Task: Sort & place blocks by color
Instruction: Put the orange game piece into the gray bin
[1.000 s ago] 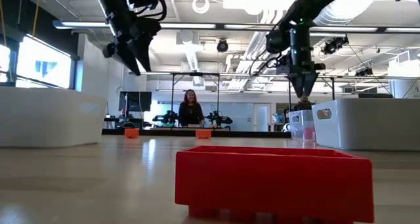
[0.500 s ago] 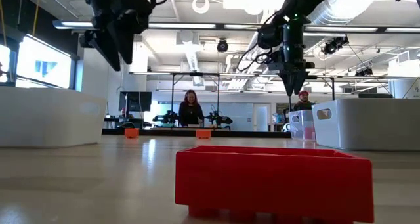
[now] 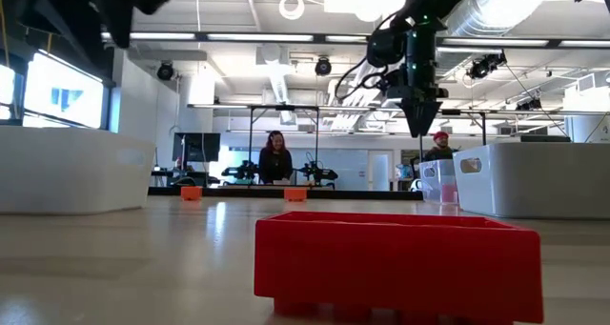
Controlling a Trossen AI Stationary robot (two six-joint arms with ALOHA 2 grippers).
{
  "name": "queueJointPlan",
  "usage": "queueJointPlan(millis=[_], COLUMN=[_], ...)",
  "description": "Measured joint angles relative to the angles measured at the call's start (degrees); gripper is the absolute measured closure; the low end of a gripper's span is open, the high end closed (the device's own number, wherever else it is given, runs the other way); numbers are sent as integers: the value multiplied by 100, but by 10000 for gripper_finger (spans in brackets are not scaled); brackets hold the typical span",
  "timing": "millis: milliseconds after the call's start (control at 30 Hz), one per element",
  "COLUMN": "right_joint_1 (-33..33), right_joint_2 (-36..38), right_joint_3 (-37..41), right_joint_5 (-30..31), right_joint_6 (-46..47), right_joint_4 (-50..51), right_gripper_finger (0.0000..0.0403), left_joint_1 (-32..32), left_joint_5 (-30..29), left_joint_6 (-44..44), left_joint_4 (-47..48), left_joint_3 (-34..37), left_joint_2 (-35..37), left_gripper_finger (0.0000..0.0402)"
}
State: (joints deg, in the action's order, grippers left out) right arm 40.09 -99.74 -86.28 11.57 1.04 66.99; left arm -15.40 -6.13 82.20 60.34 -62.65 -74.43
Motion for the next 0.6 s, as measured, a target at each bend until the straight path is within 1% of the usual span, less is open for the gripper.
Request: queueJointPlan(millis=[167,300,433,600], right_joint_1=[-104,-185,-245,-296], right_joint_2=[0,0,0,0], right_joint_3=[0,0,0,0], right_joint_5=[1,1,1,-8], right_joint_6=[0,0,2,0], right_joint_4=[-1,-5,-18,-20], right_gripper_finger=[219,219,219,219], left_joint_1=[-911,-1492,-1856,-2093], left_joint_5=[-181,-190,-225,-223], left_joint_6=[1443,2366,2968,3363], left_joint_4=[-49,-136,-440,-812], left_joint_3=[-7,-7,-7,-7], left_joint_2=[-113,-348,-661,-1087], left_gripper_finger=[213,213,213,213])
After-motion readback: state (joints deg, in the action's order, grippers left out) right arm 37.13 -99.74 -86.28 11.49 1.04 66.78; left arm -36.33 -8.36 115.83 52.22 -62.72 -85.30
